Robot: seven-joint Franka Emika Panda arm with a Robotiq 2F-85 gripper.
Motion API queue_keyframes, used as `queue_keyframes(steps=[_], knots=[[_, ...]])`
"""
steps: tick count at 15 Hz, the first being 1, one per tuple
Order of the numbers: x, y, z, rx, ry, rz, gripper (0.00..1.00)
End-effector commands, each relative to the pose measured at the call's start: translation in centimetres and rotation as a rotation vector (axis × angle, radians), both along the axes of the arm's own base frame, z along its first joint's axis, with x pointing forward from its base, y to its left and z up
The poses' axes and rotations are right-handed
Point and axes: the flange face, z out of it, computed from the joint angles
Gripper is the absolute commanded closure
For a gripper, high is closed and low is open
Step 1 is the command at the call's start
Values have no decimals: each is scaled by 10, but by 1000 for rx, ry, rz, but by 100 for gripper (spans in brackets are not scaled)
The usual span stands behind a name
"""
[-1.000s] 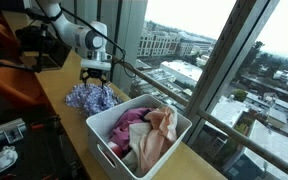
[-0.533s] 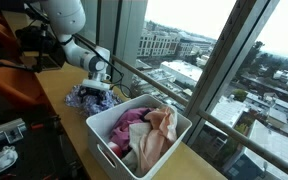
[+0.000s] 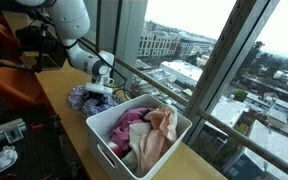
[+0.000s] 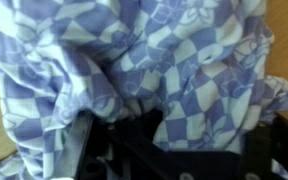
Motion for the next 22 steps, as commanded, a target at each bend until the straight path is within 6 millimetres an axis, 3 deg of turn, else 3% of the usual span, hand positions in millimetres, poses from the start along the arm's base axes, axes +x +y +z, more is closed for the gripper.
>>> queue_keyframes(steps=[1,3,12,22], knots=[[0,-36,45,-7,-24,-46,88],[2,-60,85,-16,-70,-84,99],[-2,-153,275,-41,-287,-253,98],[-26,-210,502,-81,-505,-423,98]])
